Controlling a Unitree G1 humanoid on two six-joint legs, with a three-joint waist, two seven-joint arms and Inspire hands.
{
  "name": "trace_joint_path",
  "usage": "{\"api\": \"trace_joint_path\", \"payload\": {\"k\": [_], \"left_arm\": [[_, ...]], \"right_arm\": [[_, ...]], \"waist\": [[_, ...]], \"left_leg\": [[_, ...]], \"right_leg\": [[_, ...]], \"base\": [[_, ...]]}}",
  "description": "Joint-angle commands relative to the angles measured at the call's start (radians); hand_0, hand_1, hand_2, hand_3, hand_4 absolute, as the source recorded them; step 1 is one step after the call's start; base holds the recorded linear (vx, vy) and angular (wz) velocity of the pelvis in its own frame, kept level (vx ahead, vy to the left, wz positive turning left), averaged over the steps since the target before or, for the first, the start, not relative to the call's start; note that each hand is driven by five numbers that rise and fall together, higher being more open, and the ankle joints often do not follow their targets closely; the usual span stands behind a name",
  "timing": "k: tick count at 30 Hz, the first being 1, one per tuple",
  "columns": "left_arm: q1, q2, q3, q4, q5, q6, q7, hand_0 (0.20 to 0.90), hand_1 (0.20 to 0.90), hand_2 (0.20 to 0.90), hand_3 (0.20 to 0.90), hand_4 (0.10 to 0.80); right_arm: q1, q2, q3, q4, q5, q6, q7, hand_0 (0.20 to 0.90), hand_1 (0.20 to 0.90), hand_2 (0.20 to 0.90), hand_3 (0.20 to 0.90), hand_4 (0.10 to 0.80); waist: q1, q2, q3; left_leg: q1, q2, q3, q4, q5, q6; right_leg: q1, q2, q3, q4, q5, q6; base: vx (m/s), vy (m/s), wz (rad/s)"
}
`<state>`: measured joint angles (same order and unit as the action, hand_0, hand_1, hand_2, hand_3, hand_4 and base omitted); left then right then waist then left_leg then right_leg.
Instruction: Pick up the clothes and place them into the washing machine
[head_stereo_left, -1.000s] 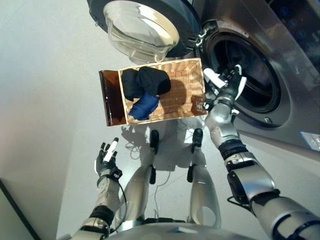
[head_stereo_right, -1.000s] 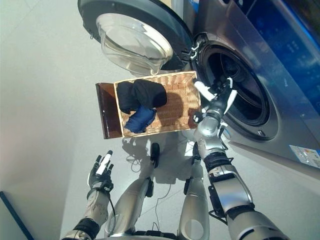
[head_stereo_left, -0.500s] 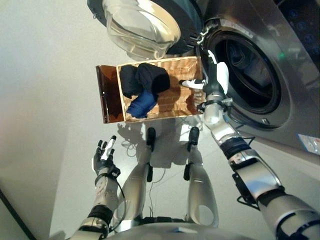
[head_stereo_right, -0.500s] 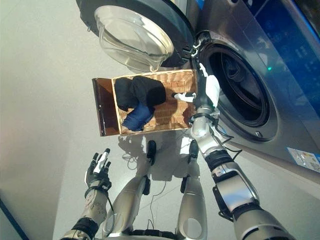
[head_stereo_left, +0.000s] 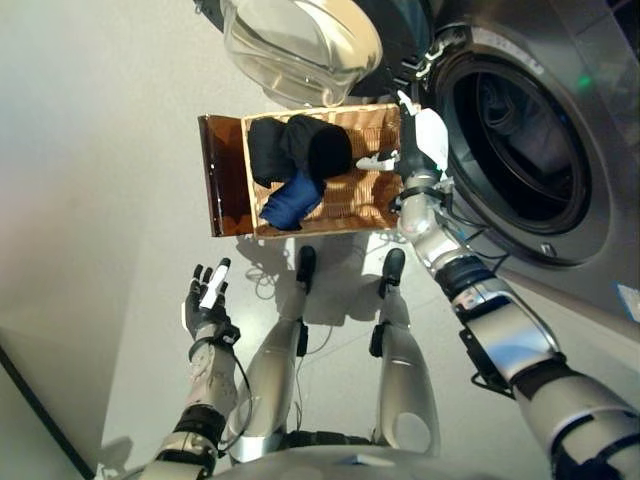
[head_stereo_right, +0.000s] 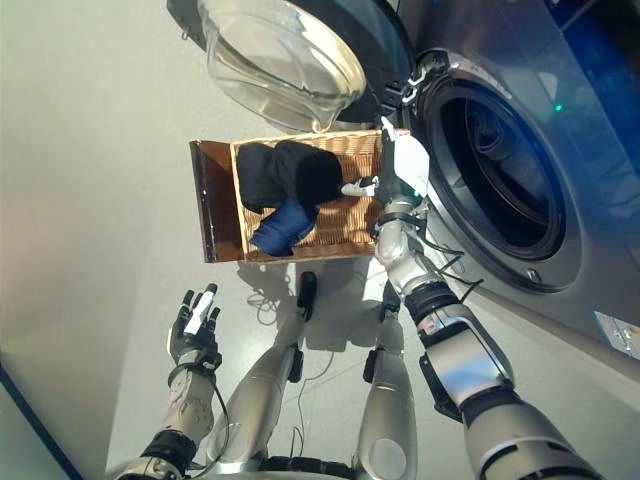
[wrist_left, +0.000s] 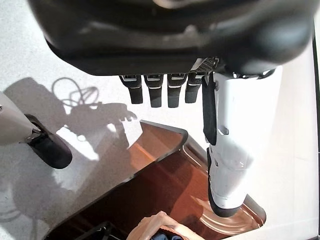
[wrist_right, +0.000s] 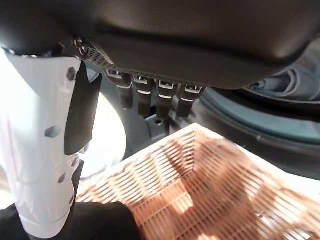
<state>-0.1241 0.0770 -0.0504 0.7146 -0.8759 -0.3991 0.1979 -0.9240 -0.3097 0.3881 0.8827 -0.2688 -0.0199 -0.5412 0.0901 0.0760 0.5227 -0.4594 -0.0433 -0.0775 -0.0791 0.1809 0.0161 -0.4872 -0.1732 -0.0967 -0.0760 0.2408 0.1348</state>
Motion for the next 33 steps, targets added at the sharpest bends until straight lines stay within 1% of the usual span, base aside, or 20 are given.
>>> {"api": "trace_joint_path", "payload": {"k": [1, 2, 3, 5, 6, 8, 16, 18, 21, 23, 28, 29, 30, 31, 32, 33], "left_arm": [[0.026, 0.073, 0.004, -0.073, 0.013, -0.073, 0.018, 0.900, 0.900, 0.900, 0.900, 0.800], [0.022, 0.071, 0.002, -0.068, 0.015, -0.072, 0.025, 0.900, 0.900, 0.900, 0.900, 0.800], [0.022, 0.071, 0.002, -0.068, 0.015, -0.072, 0.025, 0.900, 0.900, 0.900, 0.900, 0.800], [0.014, 0.067, 0.005, -0.058, 0.015, -0.070, 0.031, 0.900, 0.900, 0.900, 0.900, 0.800], [0.014, 0.067, 0.005, -0.058, 0.015, -0.070, 0.031, 0.900, 0.900, 0.900, 0.900, 0.800], [0.011, 0.068, 0.008, -0.049, 0.013, -0.071, 0.034, 0.900, 0.900, 0.900, 0.900, 0.800], [0.016, 0.080, 0.006, -0.093, -0.001, -0.080, 0.036, 0.900, 0.900, 0.900, 0.900, 0.800], [0.020, 0.081, 0.005, -0.106, -0.005, -0.080, 0.035, 0.900, 0.900, 0.900, 0.900, 0.800], [0.041, 0.096, 0.004, -0.174, 0.001, -0.083, 0.035, 0.900, 0.900, 0.900, 0.900, 0.800], [0.050, 0.110, -0.002, -0.192, 0.018, -0.083, 0.037, 0.900, 0.900, 0.900, 0.900, 0.800], [0.061, 0.119, 0.007, -0.226, 0.015, -0.093, 0.042, 0.900, 0.900, 0.900, 0.900, 0.800], [0.075, 0.124, 0.006, -0.268, 0.012, -0.096, 0.041, 0.900, 0.900, 0.900, 0.900, 0.800], [0.075, 0.124, 0.006, -0.269, 0.012, -0.096, 0.042, 0.900, 0.900, 0.900, 0.900, 0.800], [0.079, 0.125, 0.006, -0.272, 0.010, -0.101, 0.041, 0.900, 0.900, 0.900, 0.900, 0.800], [0.078, 0.125, 0.005, -0.283, 0.007, -0.104, 0.041, 0.900, 0.900, 0.900, 0.900, 0.800], [0.079, 0.124, 0.002, -0.295, 0.004, -0.106, 0.040, 0.900, 0.900, 0.900, 0.900, 0.800]], "right_arm": [[-0.121, 0.015, 0.042, -0.018, -0.048, -0.041, -0.023, 0.900, 0.900, 0.900, 0.900, 0.800], [-0.115, 0.043, 0.046, -0.011, -0.042, -0.044, -0.023, 0.900, 0.900, 0.900, 0.900, 0.800], [-0.115, 0.043, 0.046, -0.011, -0.042, -0.044, -0.023, 0.900, 0.900, 0.900, 0.900, 0.800], [-0.103, 0.085, 0.055, -0.008, -0.036, -0.049, -0.017, 0.900, 0.900, 0.900, 0.900, 0.800], [-0.103, 0.085, 0.055, -0.008, -0.036, -0.049, -0.017, 0.900, 0.900, 0.900, 0.900, 0.800], [-0.094, 0.119, 0.074, -0.003, -0.039, -0.054, -0.007, 0.900, 0.900, 0.900, 0.900, 0.800], [-0.105, 0.183, 0.081, 0.026, -0.005, -0.063, -0.001, 0.900, 0.900, 0.900, 0.900, 0.800], [-0.110, 0.190, 0.078, 0.027, 0.005, -0.063, -0.004, 0.900, 0.900, 0.900, 0.900, 0.800], [-0.120, 0.190, 0.069, 0.026, 0.046, -0.070, 0.001, 0.900, 0.900, 0.900, 0.900, 0.800], [-0.128, 0.188, 0.065, 0.034, 0.062, -0.071, 0.000, 0.900, 0.900, 0.900, 0.900, 0.800], [-0.157, 0.178, 0.055, 0.036, 0.089, -0.072, -0.005, 0.900, 0.900, 0.900, 0.900, 0.800], [-0.170, 0.162, 0.045, 0.038, 0.098, -0.071, -0.011, 0.856, 0.856, 0.856, 0.856, 0.769], [-0.171, 0.162, 0.045, 0.038, 0.098, -0.071, -0.010, 0.853, 0.853, 0.853, 0.853, 0.767], [-0.188, 0.149, 0.035, 0.069, 0.112, -0.071, -0.017, 0.853, 0.853, 0.853, 0.853, 0.767], [-0.201, 0.141, 0.028, 0.078, 0.117, -0.068, -0.023, 0.900, 0.900, 0.900, 0.900, 0.800], [-0.210, 0.139, 0.021, 0.092, 0.122, -0.069, -0.029, 0.900, 0.900, 0.900, 0.900, 0.800]], "waist": [[0.014, 0.022, -0.003], [0.014, 0.020, -0.003], [0.014, 0.020, -0.003], [0.014, 0.016, -0.003], [0.014, 0.016, -0.003], [0.012, 0.013, -0.003], [0.021, 0.014, -0.003], [0.022, 0.015, -0.003], [0.029, 0.021, -0.003], [0.034, 0.025, -0.003], [0.045, 0.033, -0.003], [0.051, 0.040, -0.003], [0.051, 0.040, -0.003], [0.056, 0.048, -0.003], [0.058, 0.049, -0.003], [0.060, 0.053, -0.003]], "left_leg": [[0.009, 0.043, 0.021, 0.005, -0.036, -0.106], [0.011, 0.042, 0.021, 0.004, -0.037, -0.106], [0.011, 0.042, 0.021, 0.004, -0.037, -0.106], [0.018, 0.043, 0.021, 0.004, -0.038, -0.104], [0.018, 0.043, 0.021, 0.004, -0.038, -0.104], [0.027, 0.044, 0.022, 0.006, -0.042, -0.103], [0.010, 0.046, 0.019, 0.000, -0.035, -0.106], [0.005, 0.045, 0.017, -0.002, -0.032, -0.106], [-0.019, 0.044, 0.008, -0.006, -0.025, -0.109], [-0.035, 0.042, 0.004, -0.006, -0.022, -0.109], [-0.077, 0.039, -0.002, -0.008, -0.017, -0.108], [-0.103, 0.036, -0.008, -0.008, -0.011, -0.109], [-0.104, 0.035, -0.008, -0.008, -0.011, -0.109], [-0.123, 0.033, -0.015, -0.008, -0.009, -0.110], [-0.136, 0.031, -0.017, -0.008, -0.006, -0.110], [-0.144, 0.030, -0.019, -0.008, -0.005, -0.110]], "right_leg": [[-0.023, -0.059, 0.014, 0.129, -0.088, 0.026], [-0.022, -0.059, 0.014, 0.131, -0.089, 0.026], [-0.022, -0.059, 0.013, 0.131, -0.089, 0.026], [-0.017, -0.058, 0.012, 0.135, -0.092, 0.025], [-0.017, -0.058, 0.012, 0.135, -0.092, 0.025], [-0.014, -0.057, 0.018, 0.141, -0.097, 0.023], [-0.032, -0.055, 0.015, 0.141, -0.096, 0.021], [-0.035, -0.055, 0.012, 0.140, -0.094, 0.022], [-0.057, -0.057, 0.003, 0.143, -0.093, 0.024], [-0.072, -0.059, 0.001, 0.149, -0.092, 0.024], [-0.115, -0.063, -0.005, 0.157, -0.090, 0.027], [-0.137, -0.065, -0.009, 0.162, -0.090, 0.028], [-0.139, -0.065, -0.008, 0.163, -0.091, 0.028], [-0.156, -0.068, -0.013, 0.170, -0.095, 0.029], [-0.166, -0.070, -0.015, 0.168, -0.091, 0.029], [-0.172, -0.071, -0.018, 0.168, -0.090, 0.030]], "base": [[0.003, 0.018, 0.03], [0.000, 0.000, 0.00], [0.000, 0.000, 0.00], [0.000, 0.000, 0.00], [0.000, 0.000, 0.00], [0.000, 0.009, 0.02], [0.000, 0.000, 0.00], [0.000, 0.000, 0.00], [0.000, 0.000, 0.00], [-0.013, 0.003, 0.08], [-0.007, 0.013, 0.09], [0.000, 0.000, 0.00], [0.000, 0.000, 0.00], [0.000, 0.000, 0.00], [0.004, 0.015, 0.04], [0.005, 0.008, 0.08]]}}
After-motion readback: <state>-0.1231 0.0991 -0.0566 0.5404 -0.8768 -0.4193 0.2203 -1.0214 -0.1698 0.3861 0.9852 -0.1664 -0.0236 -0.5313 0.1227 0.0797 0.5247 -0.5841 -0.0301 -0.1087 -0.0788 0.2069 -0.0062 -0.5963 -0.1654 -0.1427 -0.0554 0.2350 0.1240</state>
